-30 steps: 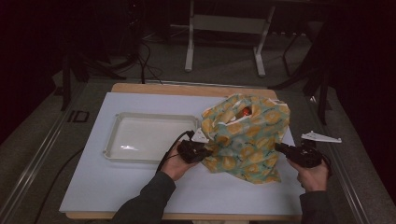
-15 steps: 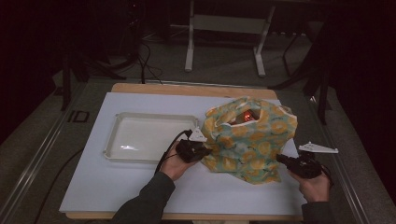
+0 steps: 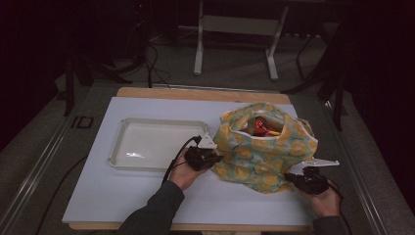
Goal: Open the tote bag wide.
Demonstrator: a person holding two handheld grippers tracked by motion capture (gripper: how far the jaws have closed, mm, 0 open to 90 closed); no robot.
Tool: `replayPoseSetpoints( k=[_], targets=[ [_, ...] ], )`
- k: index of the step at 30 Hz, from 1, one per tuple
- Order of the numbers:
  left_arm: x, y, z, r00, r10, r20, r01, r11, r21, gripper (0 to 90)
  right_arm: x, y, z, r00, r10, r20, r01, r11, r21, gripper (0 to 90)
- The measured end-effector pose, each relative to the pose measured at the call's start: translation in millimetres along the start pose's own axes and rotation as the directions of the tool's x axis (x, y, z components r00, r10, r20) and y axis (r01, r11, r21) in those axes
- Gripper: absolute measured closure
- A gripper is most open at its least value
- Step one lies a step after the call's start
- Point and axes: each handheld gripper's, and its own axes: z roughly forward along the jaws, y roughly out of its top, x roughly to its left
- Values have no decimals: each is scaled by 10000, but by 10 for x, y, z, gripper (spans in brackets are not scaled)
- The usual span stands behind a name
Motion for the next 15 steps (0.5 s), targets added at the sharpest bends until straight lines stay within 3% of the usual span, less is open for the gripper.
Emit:
replayPoseSetpoints(
  k=[5, 7, 11, 15],
  targets=[
    [-17, 3, -38, 9999, 137, -11, -137, 9989, -458, 879, 10, -29, 40, 10000, -60, 77, 57, 9993, 374, 900],
    [-22, -2, -26, 9999, 115, 12, -115, 9992, -376, 886, 10, -33, 51, 9997, -201, 129, 196, 9989, 420, 900],
    [-59, -34, 88, 9997, 240, -43, -238, 9988, 419, 893, 14, -35, 43, 9997, -226, 71, 223, 9992, 321, 900],
    [-69, -83, 241, 9996, 268, -127, -249, 9908, 1327, 893, 27, -9, -11, 9998, -214, 24, 214, 9998, 32, 900]
  ],
)
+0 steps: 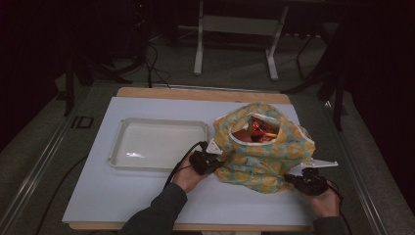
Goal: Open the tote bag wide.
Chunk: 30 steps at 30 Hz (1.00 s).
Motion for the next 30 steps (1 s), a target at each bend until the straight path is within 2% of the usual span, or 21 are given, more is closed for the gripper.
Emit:
replayPoseSetpoints(
  k=[2, 4, 9, 13, 16, 19, 21, 22, 23, 30],
  targets=[
    [-2, -8, 60, 10000, -49, -22, 49, 9994, 347, 894, 2, 5, -9, 10000, 34, 2, -34, 10000, -47, 900],
    [-3, -11, 80, 10000, -38, -58, 40, 9990, 440, 893, -9, 11, -25, 9999, 101, 6, -101, 9998, -163, 900],
    [-38, -10, 15, 9999, -65, -143, 65, 10000, -7, 888, -60, -19, 50, 9993, 306, 225, -312, 9991, 275, 900],
    [-54, -21, -34, 9998, 9, -222, -14, 9998, -190, 885, -99, -50, 100, 9981, 528, 324, -544, 9972, 516, 900],
    [-37, -39, -16, 9999, -38, -168, 38, 10000, 7, 886, -81, -42, 91, 9983, 380, 436, -409, 9969, 667, 900],
    [-30, -61, 37, 9999, 26, -131, -21, 9992, 400, 891, -73, -43, 87, 9988, 328, 367, -352, 9970, 688, 900],
    [-18, -65, 64, 9999, -29, -117, 36, 9981, 616, 891, -66, -41, 73, 9989, 359, 309, -377, 9974, 614, 900],
    [-15, -68, 75, 9999, -94, -123, 102, 9981, 616, 891, -69, -34, 32, 9987, 474, 192, -482, 9981, 392, 898],
    [-12, -68, 77, 9999, -94, -114, 101, 9981, 614, 891, -69, -34, 32, 9987, 474, 192, -482, 9981, 392, 898],
    [-20, -65, 72, 9999, -45, -164, 53, 9986, 532, 886, -85, 28, -195, 9986, 507, -168, -515, 9973, -533, 717]
  ],
)
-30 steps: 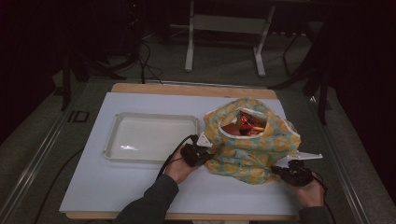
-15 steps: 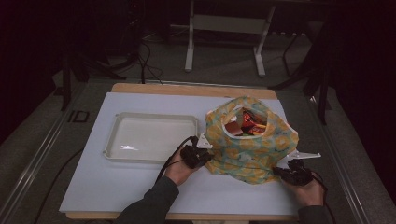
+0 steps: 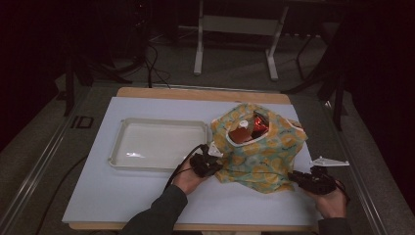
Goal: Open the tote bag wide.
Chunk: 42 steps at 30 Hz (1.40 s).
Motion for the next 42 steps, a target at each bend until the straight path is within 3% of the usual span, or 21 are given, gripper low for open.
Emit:
replayPoseSetpoints(
  k=[6, 14, 16, 21, 26, 33, 42],
  targets=[
    [0, 1, -5, 10000, 19, 12, -19, 10000, -35, 883, 67, 134, -147, 9995, -190, -241, 170, 9967, -799, 611],
    [2, -2, -7, 10000, -8, 32, 8, 10000, -54, 872, 120, 392, -221, 9994, -327, -104, 306, 9868, -1588, 483],
    [4, -2, -9, 10000, 1, 40, 0, 10000, -50, 870, 124, 439, -225, 9995, -300, 115, 315, 9845, -1726, 446],
    [6, -3, -7, 10000, 0, 30, 1, 10000, -47, 867, 105, 522, -197, 9995, -310, 51, 315, 9821, -1858, 427],
    [7, -4, -6, 10000, 1, 38, -1, 10000, -33, 868, 70, 599, -154, 9996, -259, 148, 281, 9831, -1807, 539],
    [13, -10, -3, 10000, -30, 60, 30, 10000, -39, 869, 71, 609, -142, 9994, -335, 96, 347, 9846, -1713, 892],
    [22, -16, -73, 9997, -97, 228, 105, 9994, -332, 799, 105, 581, -158, 9985, -525, 181, 547, 9847, -1657, 900]
  ],
)
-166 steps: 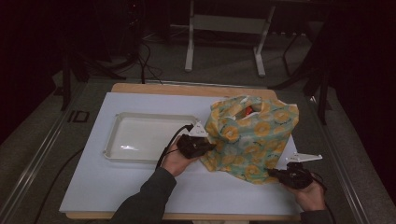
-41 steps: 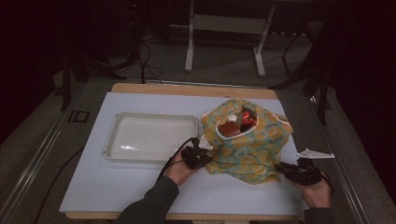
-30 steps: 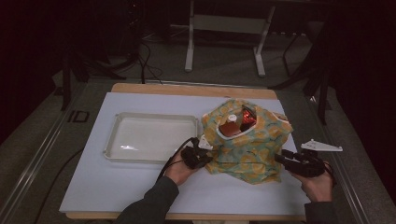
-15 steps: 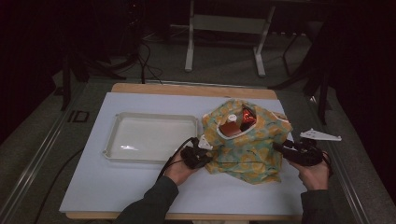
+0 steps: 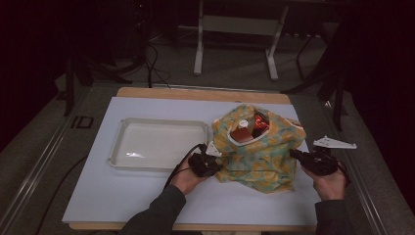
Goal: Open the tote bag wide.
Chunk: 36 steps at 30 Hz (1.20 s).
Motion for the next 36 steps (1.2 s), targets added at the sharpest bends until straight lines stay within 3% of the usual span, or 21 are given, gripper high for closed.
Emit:
replayPoseSetpoints(
  k=[6, 13, 21, 25, 30, 33, 36],
  targets=[
    [98, -9, -127, 9990, -179, 418, 197, 9989, -429, 701, 31, -28, -18, 9998, -185, -54, 186, 9998, 67, 900],
    [205, -4, -333, 9981, -356, 511, 406, 9943, -990, 589, 48, -40, -54, 9992, -409, -34, 409, 9991, 118, 900],
    [313, 45, -589, 9979, -529, 363, 585, 9824, -1775, 478, 73, -34, -72, 9984, -565, -46, 566, 9983, 156, 900],
    [296, 114, -715, 9992, -303, 258, 353, 9737, -2249, 424, 95, -31, -63, 9979, -642, -61, 643, 9977, 210, 900],
    [264, 285, -798, 9998, -159, 143, 191, 9644, -2637, 391, 110, -23, -53, 9973, -727, -116, 729, 9971, 226, 900],
    [225, 409, -784, 9999, -1, 167, 46, 9636, -2672, 386, 119, -21, -50, 9970, -765, -134, 768, 9968, 230, 900],
    [189, 504, -751, 9993, 9, 385, 99, 9601, -2795, 470, 127, -24, -49, 9968, -785, -155, 788, 9966, 244, 900]
  ],
)
